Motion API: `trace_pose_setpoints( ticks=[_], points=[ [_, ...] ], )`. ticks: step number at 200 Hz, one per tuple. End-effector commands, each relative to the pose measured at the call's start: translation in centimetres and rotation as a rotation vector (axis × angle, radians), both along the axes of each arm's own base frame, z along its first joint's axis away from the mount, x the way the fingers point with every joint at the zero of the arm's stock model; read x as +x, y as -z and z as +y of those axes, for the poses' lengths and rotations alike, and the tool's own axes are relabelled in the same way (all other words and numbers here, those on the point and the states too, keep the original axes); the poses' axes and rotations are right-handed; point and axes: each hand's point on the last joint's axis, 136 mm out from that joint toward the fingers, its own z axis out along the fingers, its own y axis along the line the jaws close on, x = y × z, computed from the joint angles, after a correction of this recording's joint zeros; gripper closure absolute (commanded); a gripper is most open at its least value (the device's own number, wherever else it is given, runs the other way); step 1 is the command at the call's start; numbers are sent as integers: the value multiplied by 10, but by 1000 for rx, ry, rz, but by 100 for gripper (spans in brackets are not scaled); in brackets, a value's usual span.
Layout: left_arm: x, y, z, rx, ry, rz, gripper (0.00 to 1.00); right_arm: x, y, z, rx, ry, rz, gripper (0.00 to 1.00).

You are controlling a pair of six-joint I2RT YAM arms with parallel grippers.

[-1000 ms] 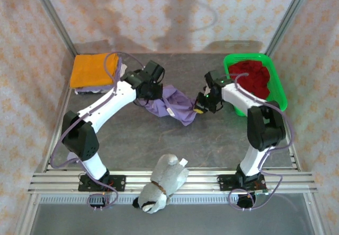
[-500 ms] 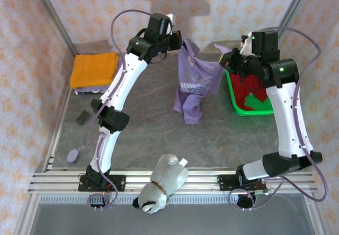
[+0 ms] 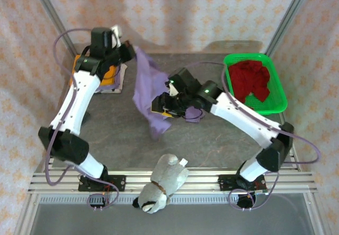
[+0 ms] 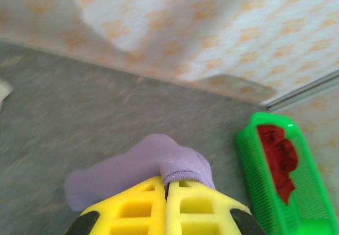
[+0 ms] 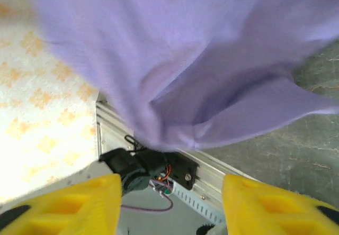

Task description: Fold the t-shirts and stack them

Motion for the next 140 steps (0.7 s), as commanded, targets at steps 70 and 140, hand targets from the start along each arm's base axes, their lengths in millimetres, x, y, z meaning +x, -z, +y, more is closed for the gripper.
trace_pose_setpoints(
  ticks=[70, 140],
  points=[
    [-51, 154, 40, 22, -10, 317, 100, 135, 117, -121, -512, 218, -27, 39],
    [-95, 177, 54, 22, -10, 418, 100, 231, 159, -112, -576, 46, -201, 40]
  ],
)
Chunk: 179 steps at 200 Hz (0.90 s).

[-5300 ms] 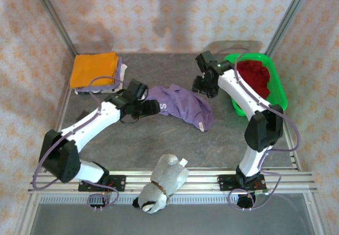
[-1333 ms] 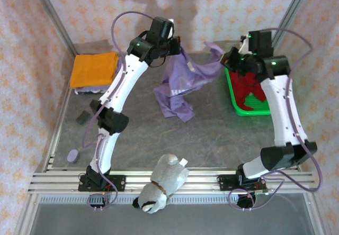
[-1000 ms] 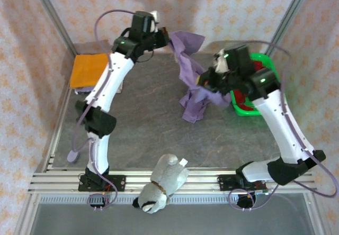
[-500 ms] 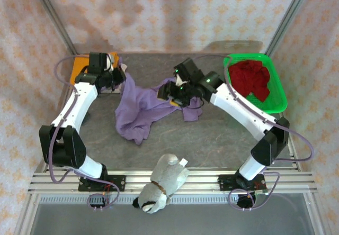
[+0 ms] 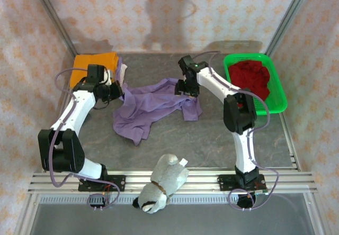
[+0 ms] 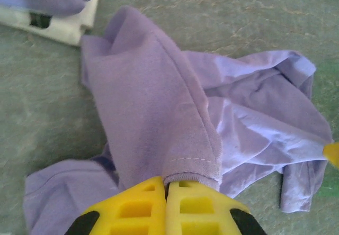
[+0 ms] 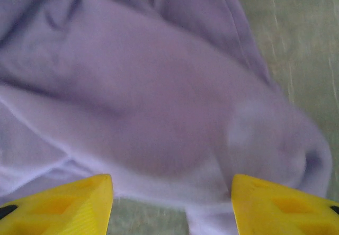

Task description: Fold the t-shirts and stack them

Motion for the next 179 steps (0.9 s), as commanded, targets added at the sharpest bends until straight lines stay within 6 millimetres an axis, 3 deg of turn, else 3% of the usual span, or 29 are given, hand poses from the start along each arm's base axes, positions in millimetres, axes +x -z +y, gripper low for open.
trace_pose_setpoints(
  ticks=[1, 30, 50, 66, 116, 145, 155, 179],
  points=[
    [-21, 5, -4, -23, 21, 21, 100, 33, -13, -3, -57, -87, -120, 40],
    [-35, 13, -6, -42, 10, 31, 100, 58, -8, -7, -76, -88, -153, 43],
    [-41, 17, -7, -46, 10, 46, 100, 68, 6, -10, -89, -101, -140, 52],
    [-42, 17, -9, -61, 9, 47, 100, 75, 16, -11, -95, -109, -130, 56],
    [-48, 15, -8, -56, 2, 52, 100, 86, 46, -16, -126, -135, -99, 57],
    [-51, 11, -11, -82, -9, 43, 100, 84, 57, -14, -119, -151, -69, 68],
    [-53, 10, -8, -69, -16, 39, 100, 84, 57, -16, -130, -149, -74, 77],
    [-56, 6, -7, -58, -15, 39, 100, 89, 41, -26, -182, -134, -108, 94]
  ],
)
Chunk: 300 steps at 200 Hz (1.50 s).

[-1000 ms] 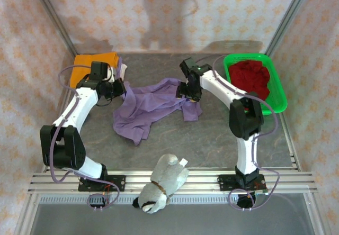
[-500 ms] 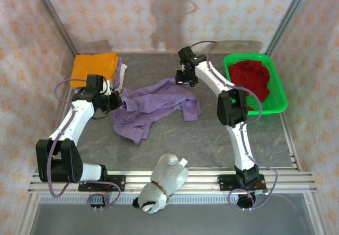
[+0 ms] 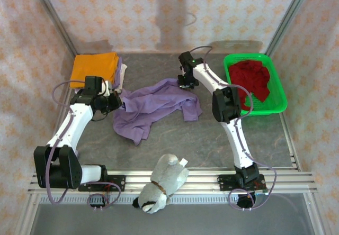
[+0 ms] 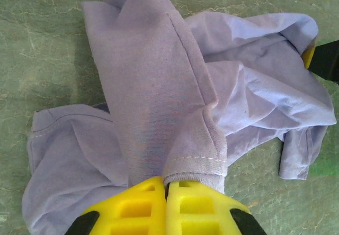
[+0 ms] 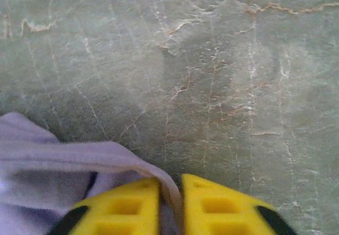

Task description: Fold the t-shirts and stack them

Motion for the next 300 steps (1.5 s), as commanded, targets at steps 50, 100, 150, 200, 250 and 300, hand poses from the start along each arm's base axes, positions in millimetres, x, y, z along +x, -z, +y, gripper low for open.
trace_pose_setpoints(
  ticks=[50, 100, 150, 200, 250, 300],
  points=[
    [6, -66, 10, 44, -43, -49, 100, 9, -126, -55, -229, 50, -228, 100],
    [22, -155, 44, 210, -72, -157, 100, -51, -234, -110, -310, 104, -331, 100],
    [-17, -127, 54, 232, -95, -57, 100, -192, -203, -120, -189, 144, -93, 100],
    [-98, 9, 23, 59, -67, 293, 30, -296, -105, -111, -75, 276, 200, 60],
    [-91, 1, 26, 80, -65, 250, 35, -279, -128, -117, -80, 305, 120, 52],
    [-36, 2, 8, 158, 51, 229, 42, -268, -113, -120, -57, 367, 158, 52]
  ],
)
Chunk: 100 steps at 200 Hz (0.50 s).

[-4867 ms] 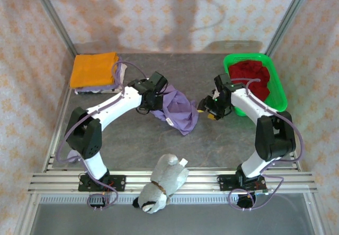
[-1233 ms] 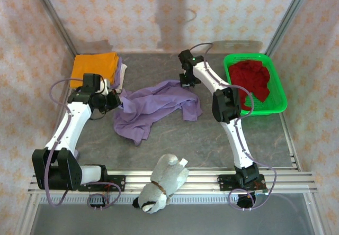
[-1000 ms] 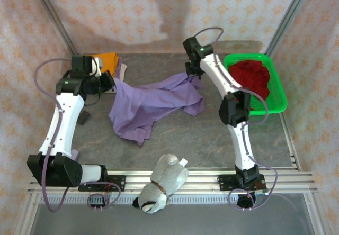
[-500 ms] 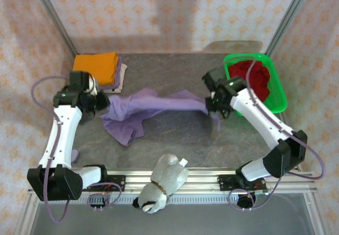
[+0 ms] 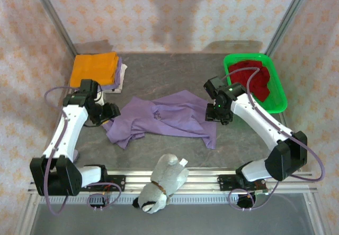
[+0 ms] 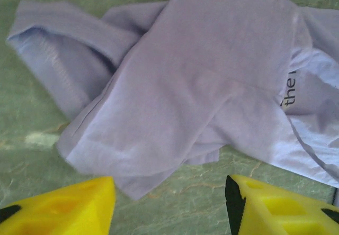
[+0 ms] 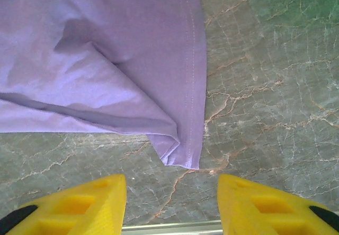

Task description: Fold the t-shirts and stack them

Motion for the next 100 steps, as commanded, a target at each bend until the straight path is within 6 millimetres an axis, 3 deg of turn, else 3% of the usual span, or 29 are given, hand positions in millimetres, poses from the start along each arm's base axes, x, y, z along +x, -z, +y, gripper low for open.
trace_pose_setpoints(
  ticks=[1, 56, 75, 89, 92, 100],
  points=[
    [32, -2, -6, 54, 62, -47, 42, 4, 7, -4, 8, 57, 11, 52],
    [122, 24, -12, 59, 103, -40, 48, 0, 4, -13, 22, 77, 9, 52],
    [142, 41, -16, 92, 137, -5, 58, -2, 0, -17, 26, 87, -2, 52],
    [152, 47, -20, 122, 172, 24, 59, -2, -2, -17, 32, 88, -8, 52],
    [153, 58, -20, 126, 181, 55, 59, -2, -2, -17, 33, 88, -10, 52],
    [160, 64, -24, 139, 199, 64, 60, -2, -4, -17, 36, 92, -13, 52]
  ],
)
